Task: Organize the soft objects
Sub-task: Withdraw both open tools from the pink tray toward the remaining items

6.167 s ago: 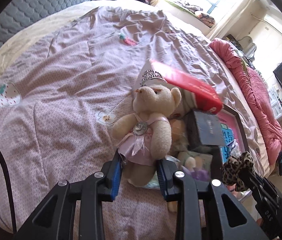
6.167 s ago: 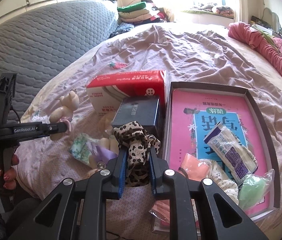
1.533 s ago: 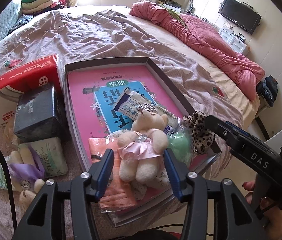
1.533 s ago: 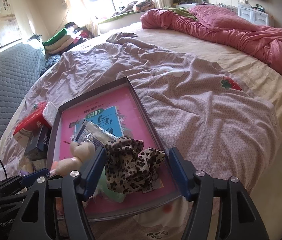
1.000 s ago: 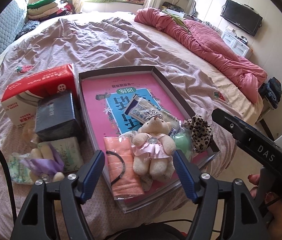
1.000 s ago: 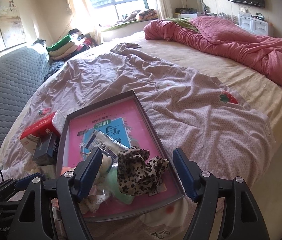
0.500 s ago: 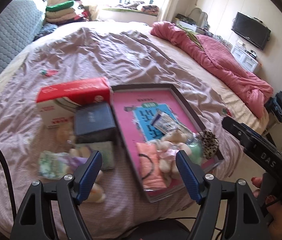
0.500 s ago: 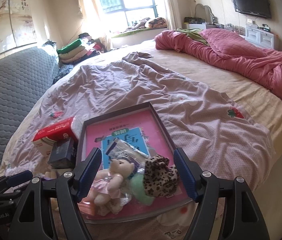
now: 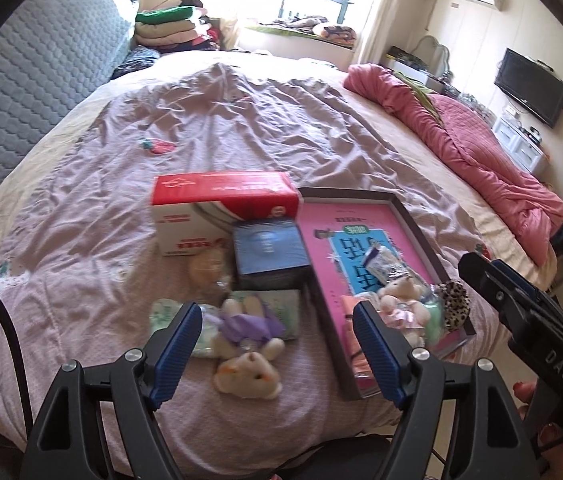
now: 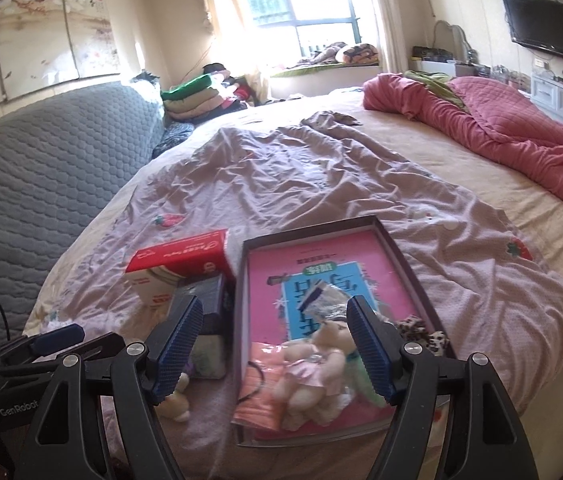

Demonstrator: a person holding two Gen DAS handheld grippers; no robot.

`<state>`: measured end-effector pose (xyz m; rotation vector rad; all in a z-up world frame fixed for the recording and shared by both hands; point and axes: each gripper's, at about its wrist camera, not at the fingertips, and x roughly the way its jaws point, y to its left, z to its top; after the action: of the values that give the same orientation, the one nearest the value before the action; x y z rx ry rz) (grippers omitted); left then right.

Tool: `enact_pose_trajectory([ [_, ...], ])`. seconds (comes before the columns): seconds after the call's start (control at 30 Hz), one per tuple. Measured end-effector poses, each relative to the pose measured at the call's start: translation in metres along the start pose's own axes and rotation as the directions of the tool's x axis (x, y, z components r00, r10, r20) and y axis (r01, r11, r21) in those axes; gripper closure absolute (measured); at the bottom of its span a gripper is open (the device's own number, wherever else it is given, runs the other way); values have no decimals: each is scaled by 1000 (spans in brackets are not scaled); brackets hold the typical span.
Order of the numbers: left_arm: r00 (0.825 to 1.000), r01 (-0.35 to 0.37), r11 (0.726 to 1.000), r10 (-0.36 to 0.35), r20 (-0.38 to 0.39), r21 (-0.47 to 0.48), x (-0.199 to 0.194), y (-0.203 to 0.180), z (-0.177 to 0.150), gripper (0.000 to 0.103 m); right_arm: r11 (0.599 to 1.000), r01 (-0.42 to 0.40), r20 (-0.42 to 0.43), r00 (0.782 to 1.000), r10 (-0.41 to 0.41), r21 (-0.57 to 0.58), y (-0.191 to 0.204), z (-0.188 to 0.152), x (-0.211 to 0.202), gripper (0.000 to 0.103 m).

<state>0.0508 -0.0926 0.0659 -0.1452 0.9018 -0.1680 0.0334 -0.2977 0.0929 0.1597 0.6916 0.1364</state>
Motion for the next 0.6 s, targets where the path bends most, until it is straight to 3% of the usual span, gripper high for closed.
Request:
enact_pose_trajectory([
  [0.6,994,-102,977,106,13,-186,-14,104,4,23,988,-81,-80,994,71,-128,70,-19,19,27],
])
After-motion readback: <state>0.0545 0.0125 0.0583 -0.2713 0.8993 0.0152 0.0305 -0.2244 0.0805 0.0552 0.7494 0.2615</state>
